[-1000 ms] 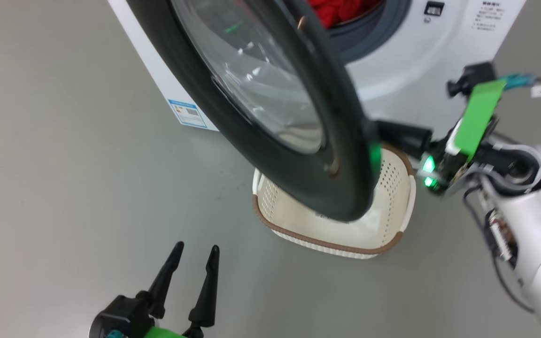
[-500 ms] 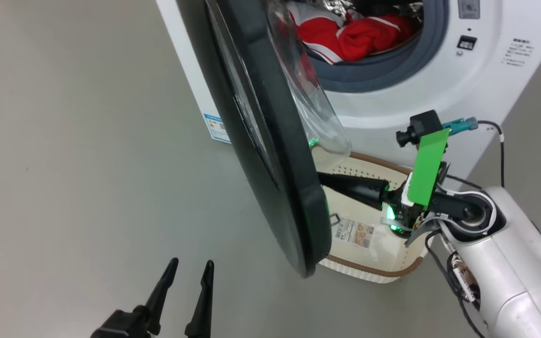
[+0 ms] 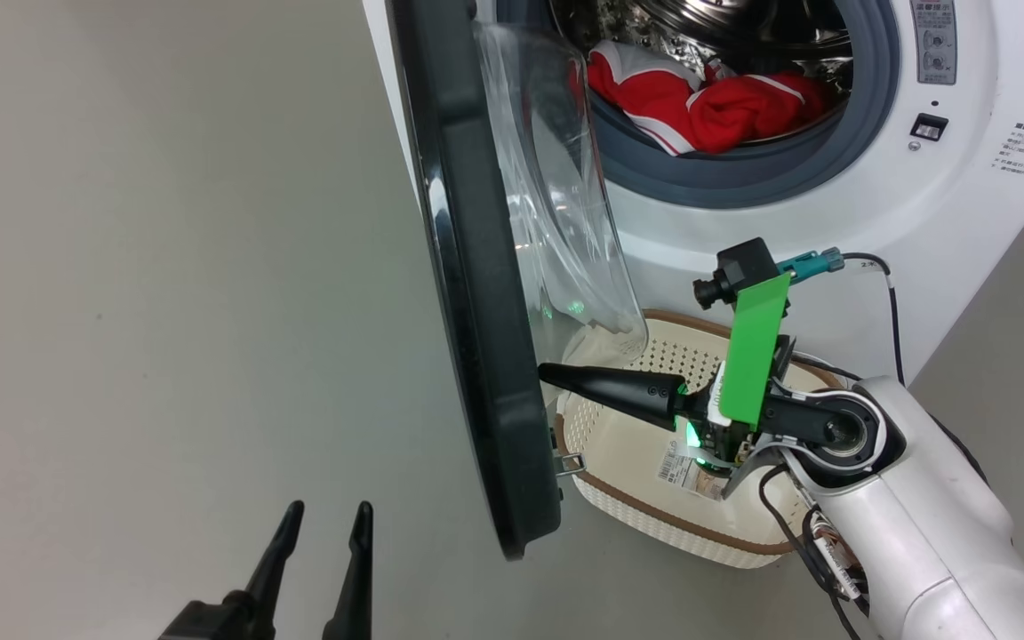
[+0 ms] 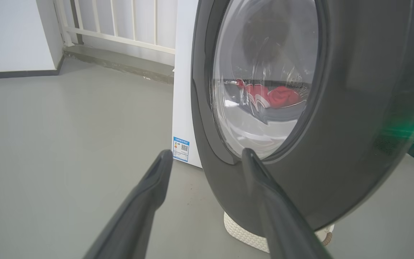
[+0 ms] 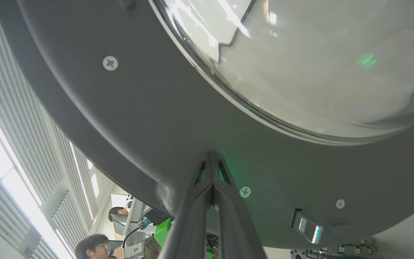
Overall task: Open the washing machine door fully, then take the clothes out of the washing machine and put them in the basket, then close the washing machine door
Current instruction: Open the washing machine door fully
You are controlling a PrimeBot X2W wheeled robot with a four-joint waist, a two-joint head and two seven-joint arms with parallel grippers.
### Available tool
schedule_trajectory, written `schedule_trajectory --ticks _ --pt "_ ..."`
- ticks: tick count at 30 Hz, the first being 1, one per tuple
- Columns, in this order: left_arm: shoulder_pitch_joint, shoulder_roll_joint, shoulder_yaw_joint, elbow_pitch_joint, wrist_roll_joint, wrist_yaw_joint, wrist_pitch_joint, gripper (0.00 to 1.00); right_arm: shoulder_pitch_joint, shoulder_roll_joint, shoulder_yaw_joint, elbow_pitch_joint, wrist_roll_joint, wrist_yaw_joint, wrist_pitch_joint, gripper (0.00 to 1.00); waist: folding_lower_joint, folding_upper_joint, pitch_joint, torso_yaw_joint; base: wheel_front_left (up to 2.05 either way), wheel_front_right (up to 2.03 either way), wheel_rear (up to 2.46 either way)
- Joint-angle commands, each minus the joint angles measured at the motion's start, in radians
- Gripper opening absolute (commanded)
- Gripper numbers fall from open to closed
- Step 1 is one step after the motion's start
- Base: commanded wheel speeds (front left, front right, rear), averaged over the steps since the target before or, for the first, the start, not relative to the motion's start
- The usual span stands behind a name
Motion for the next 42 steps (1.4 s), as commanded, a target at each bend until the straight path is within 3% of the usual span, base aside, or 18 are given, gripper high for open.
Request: schedule_trajectory --ticks 1,17,21,27,32,33,34,42 --pt "-0.007 0.010 0.039 -0.032 0.005 0.007 -0.009 1.00 -0.006 0.028 0.020 -0.032 -0.007 0.005 -0.010 0.00 0.0000 -0.0001 0.000 0.001 0.00 0.00 0.00" --pt "0.000 0.010 0.047 -0.034 0.003 0.008 -0.009 1.00 0.006 0.030 0.071 -0.040 -0.003 0.005 -0.085 0.00 0.0000 -0.0001 -0.011 -0.004 0.00 0.00 0.00" --pt "-0.004 0.010 0.049 -0.025 0.009 0.001 -0.009 1.00 0.026 0.030 0.050 -0.043 -0.023 0.005 -0.109 0.13 0.0000 -0.0001 -0.018 -0.009 0.00 0.00 0.00" --pt "-0.005 0.010 0.059 -0.011 0.025 -0.012 -0.009 1.00 0.085 0.026 0.012 -0.050 -0.059 0.005 -0.159 0.16 0.0000 -0.0001 -0.035 -0.034 0.00 0.00 0.00" --pt "0.000 0.010 0.070 -0.007 0.035 -0.017 -0.009 1.00 0.132 0.020 -0.007 -0.051 -0.076 0.005 -0.191 0.50 0.0000 -0.0001 -0.045 -0.060 0.00 0.00 0.00" --pt "0.001 0.010 0.073 -0.006 0.036 -0.018 -0.009 1.00 0.143 0.018 -0.011 -0.050 -0.080 0.005 -0.201 0.90 0.0000 -0.0001 -0.047 -0.066 0.00 0.00 0.00" --pt "0.003 0.010 0.076 -0.005 0.038 -0.018 -0.009 1.00 0.154 0.017 -0.015 -0.048 -0.084 0.005 -0.212 1.00 0.0000 -0.0001 -0.051 -0.071 0.00 0.00 0.00" --pt "0.013 0.010 0.097 -0.001 0.049 -0.027 -0.009 1.00 0.254 -0.006 -0.046 -0.039 -0.106 0.005 -0.302 1.00 0.0000 -0.0001 -0.067 -0.102 0.00 0.00 0.00"
